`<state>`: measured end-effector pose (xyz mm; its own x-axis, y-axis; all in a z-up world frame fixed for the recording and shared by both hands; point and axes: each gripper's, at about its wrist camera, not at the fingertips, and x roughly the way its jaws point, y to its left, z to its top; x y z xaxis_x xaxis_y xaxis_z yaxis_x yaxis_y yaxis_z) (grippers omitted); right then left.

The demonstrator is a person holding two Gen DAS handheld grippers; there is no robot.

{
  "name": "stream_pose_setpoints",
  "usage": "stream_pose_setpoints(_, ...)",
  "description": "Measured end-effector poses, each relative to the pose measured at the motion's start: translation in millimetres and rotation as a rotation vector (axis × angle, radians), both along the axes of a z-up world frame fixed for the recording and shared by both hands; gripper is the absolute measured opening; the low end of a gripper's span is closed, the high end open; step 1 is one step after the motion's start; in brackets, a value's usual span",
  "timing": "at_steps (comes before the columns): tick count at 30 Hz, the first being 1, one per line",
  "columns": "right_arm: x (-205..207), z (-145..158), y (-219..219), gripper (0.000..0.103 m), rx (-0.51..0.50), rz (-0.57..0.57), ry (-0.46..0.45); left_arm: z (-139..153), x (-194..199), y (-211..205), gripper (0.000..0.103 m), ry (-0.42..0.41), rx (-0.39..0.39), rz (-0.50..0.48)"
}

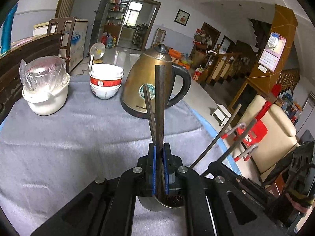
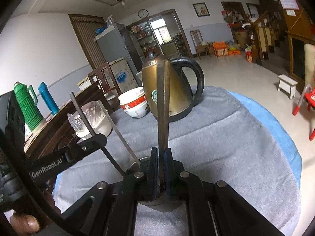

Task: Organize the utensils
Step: 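Lower both chopsticks into the grey cup and open both tools, then move both open tools back down over the remaining chopsticks on the cloth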

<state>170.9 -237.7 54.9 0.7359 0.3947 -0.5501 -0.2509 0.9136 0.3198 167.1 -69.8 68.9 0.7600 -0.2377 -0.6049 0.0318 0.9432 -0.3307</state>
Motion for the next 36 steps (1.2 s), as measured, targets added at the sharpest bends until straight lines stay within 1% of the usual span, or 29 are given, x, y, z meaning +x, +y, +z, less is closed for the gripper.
stream_pose_setpoints(2, 2.3, 0.5, -0.5, 0.008, -0.003, -0.009, 0.008, 1.9, -1.1, 2.7, 0.007, 0.004, -0.004, 0.003)
stream_pose_setpoints(4, 3.1, 2.3, -0.9, 0.010, -0.010, -0.020, 0.015, 4.6, -2.2, 5.5, 0.011, 0.005, -0.005, 0.010)
stream_pose_setpoints(5, 2.4, 3.8, -1.4, 0.014, -0.012, -0.023, 0.015, 6.5, -1.4, 7.3, 0.014, 0.009, -0.009, 0.012)
stream_pose_setpoints(7, 0.2, 7.5, -1.6, 0.030, -0.012, -0.025, 0.006, 10.0, -3.3, 11.5, 0.029, 0.011, -0.020, 0.024)
stream_pose_setpoints(9, -2.9, 12.6, -2.7, 0.072, -0.003, -0.030, -0.009, 15.4, -6.9, 16.2, 0.035, -0.004, -0.025, 0.039)
stream_pose_setpoints(10, -7.1, 16.9, -4.9, 0.072, 0.014, -0.037, -0.029, 17.6, -8.0, 18.0, 0.036, -0.009, -0.027, 0.043)
stream_pose_setpoints(12, -15.8, 26.5, -8.0, 0.072, 0.014, -0.063, -0.071, 26.2, -15.0, 26.7, 0.037, -0.027, -0.042, 0.057)
stream_pose_setpoints(14, -23.4, 35.3, -10.8, 0.072, 0.013, -0.080, -0.096, 34.0, -23.3, 36.7, 0.044, -0.051, -0.055, 0.071)
stream_pose_setpoints(16, -34.6, 43.0, -14.3, 0.072, 0.013, -0.094, -0.123, 40.2, -34.6, 48.5, 0.062, -0.082, -0.054, 0.094)
stream_pose_setpoints(19, -51.4, 46.6, -18.1, 0.072, 0.005, -0.107, -0.147, 42.7, -55.6, 67.8, 0.074, -0.109, -0.034, 0.138)
stream_pose_setpoints(21, -62.5, 42.1, -19.7, 0.072, 0.006, -0.110, -0.139, 34.3, -71.4, 83.0, 0.076, -0.100, -0.014, 0.166)
stream_pose_setpoints(22, -67.7, 37.1, -19.2, 0.072, 0.004, -0.105, -0.126, 28.7, -76.4, 88.1, 0.077, -0.084, -0.002, 0.178)
stream_pose_setpoints(23, -69.6, 34.4, -19.2, 0.072, -0.001, -0.099, -0.113, 16.7, -84.9, 97.2, 0.077, -0.054, 0.014, 0.195)
stream_pose_setpoints(25, -77.0, 16.7, -15.5, 0.072, -0.027, -0.087, -0.057, -3.4, -92.9, 109.7, 0.077, 0.002, 0.040, 0.219)
stream_pose_setpoints(27, -80.4, -2.5, -10.2, 0.072, -0.056, -0.057, 0.005, -32.0, -101.5, 122.4, 0.077, 0.093, 0.065, 0.250)
stream_pose_setpoints(28, -81.5, -11.4, -8.0, 0.072, -0.070, -0.050, 0.033, -44.9, -105.5, 127.0, 0.077, 0.132, 0.069, 0.261)
stream_pose_setpoints(29, -82.9, -21.6, -5.9, 0.072, -0.084, -0.044, 0.068, -62.2, -110.4, 134.8, 0.077, 0.189, 0.070, 0.278)
stream_pose_setpoints(31, -84.1, -43.4, -1.4, 0.072, -0.102, -0.025, 0.151, -82.6, -119.3, 143.4, 0.077, 0.250, 0.066, 0.304)
stream_pose_setpoints(33, -87.0, -62.5, 4.2, 0.072, -0.127, -0.002, 0.221, -99.8, -127.8, 150.5, 0.077, 0.306, 0.070, 0.321)
stream_pose_setpoints(36, -91.6, -83.0, 13.1, 0.072, -0.146, 0.028, 0.289, -115.8, -136.7, 153.7, 0.077, 0.356, 0.076, 0.321)
